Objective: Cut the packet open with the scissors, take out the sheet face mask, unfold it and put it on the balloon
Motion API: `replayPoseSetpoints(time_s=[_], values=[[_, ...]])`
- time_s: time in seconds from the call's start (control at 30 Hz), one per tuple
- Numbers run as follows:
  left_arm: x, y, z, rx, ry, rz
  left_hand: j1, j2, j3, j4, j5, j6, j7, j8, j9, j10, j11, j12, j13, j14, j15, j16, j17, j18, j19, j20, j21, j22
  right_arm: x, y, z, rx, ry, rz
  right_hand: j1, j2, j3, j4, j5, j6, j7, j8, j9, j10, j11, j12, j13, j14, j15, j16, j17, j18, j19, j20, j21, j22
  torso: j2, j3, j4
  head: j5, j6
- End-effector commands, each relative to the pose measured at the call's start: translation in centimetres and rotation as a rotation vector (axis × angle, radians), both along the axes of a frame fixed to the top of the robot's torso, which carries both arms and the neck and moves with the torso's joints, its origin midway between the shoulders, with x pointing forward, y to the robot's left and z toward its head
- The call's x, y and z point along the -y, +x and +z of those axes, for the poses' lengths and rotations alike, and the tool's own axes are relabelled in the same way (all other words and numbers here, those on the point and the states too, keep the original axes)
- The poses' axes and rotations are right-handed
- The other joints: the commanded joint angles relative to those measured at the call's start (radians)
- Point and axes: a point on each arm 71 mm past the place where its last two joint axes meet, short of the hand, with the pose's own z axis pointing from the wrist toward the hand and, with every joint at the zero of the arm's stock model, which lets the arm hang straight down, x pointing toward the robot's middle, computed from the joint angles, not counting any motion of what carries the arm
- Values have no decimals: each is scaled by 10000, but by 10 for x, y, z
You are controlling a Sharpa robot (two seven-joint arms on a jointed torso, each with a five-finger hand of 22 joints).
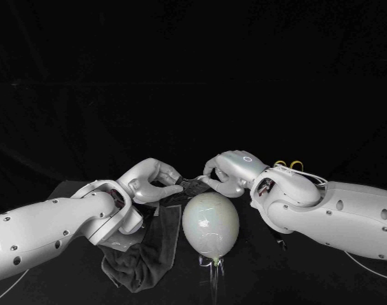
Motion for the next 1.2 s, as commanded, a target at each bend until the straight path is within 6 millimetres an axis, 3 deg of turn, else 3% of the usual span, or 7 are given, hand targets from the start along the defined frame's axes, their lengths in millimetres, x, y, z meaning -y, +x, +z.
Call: replayPoseSetpoints(time_s=[0.03, 0.5, 0.67, 0.7, 0.73, 0.9, 1.2], values=[[1, 0, 2, 46, -85, -40, -43, 96, 30, 1, 62, 18, 4, 67, 583, 65, 11, 38, 12, 8, 18, 46, -16, 155, -57, 13, 44, 15, -1, -1, -2, -199, -242, 208, 216, 258, 6, 87, 28, -79, -5, -92, -32, -90, 21, -62, 398, 1044, 53, 35, 2626, -23, 435, 71, -44, 2268, -2, 1, 3, 2, -7], [0, 0, 2, 33, -76, -33, -43, 96, 30, 1, 62, 18, 4, 67, 583, 65, 11, 38, 12, 8, 18, 46, -16, 155, -57, 13, 44, 15, 2, -2, 2, 125, 101, 226, 394, 402, 165, 119, 26, -387, 140, -337, -189, -40, 148, 58, 477, 1044, 160, 35, 2626, -24, 433, 175, -38, 2271, 3, 0, -1, -1, 2], [1, 0, 2, 32, -77, -39, -43, 96, 30, 1, 62, 18, 4, 67, 583, 65, 11, 38, 12, 8, 18, 46, -16, 155, -57, 13, 44, 15, 3, -2, 5, 453, 486, 227, 892, -274, 215, -569, 19, -448, 165, -443, -267, 81, 156, 267, 597, 1044, 179, 35, 2626, -44, 491, 222, 76, 2305, 1, 0, 0, -2, 6], [1, 0, 2, 32, -78, -43, -43, 96, 30, 1, 62, 18, 4, 67, 583, 65, 11, 38, 12, 8, 18, 46, -16, 155, -57, 13, 44, 15, 2, -2, 6, 523, 577, 245, 829, -797, -80, -706, 28, -421, 180, -425, -261, 103, 171, 323, 632, 1044, 198, 35, 2626, -40, 483, 237, 59, 2299, -1, 0, 1, -4, 7], [1, 0, 2, 31, -78, -46, -43, 96, 30, 1, 62, 18, 4, 67, 583, 65, 11, 38, 12, 8, 18, 46, -16, 155, -57, 13, 44, 15, 2, -2, 6, 550, 616, 256, 787, -984, -200, -732, 6, -448, 193, -450, -275, 79, 185, 288, 613, 1044, 203, 35, 2626, -38, 478, 242, 48, 2296, -3, -1, 3, -6, 6], [1, 0, 2, 26, -80, -67, -62, 92, 53, -19, 62, 12, 5, 75, 599, 66, 12, 37, 14, 7, 18, 49, -18, 157, -70, 16, 58, 25, 1, -2, 7, 596, 694, 288, 655, -1543, -585, -753, 21, -808, 404, -813, -473, -209, 346, -107, 394, 1044, 318, 35, 2626, -15, 418, 311, -72, 2260, -1, -3, 7, -13, 9], [2, -1, 2, 24, -87, -92, -62, 92, 53, -19, 62, 12, 5, 75, 599, 66, 12, 37, 14, 7, 18, 49, -18, 157, -70, 16, 58, 25, 1, 1, 8, 782, 841, 133, 871, -1628, -757, -811, 25, -803, 499, -1068, -658, -582, 454, -525, 144, 1005, 442, -37, 2506, -38, 470, 441, 42, 2293, 1, -6, 12, -21, 33]])
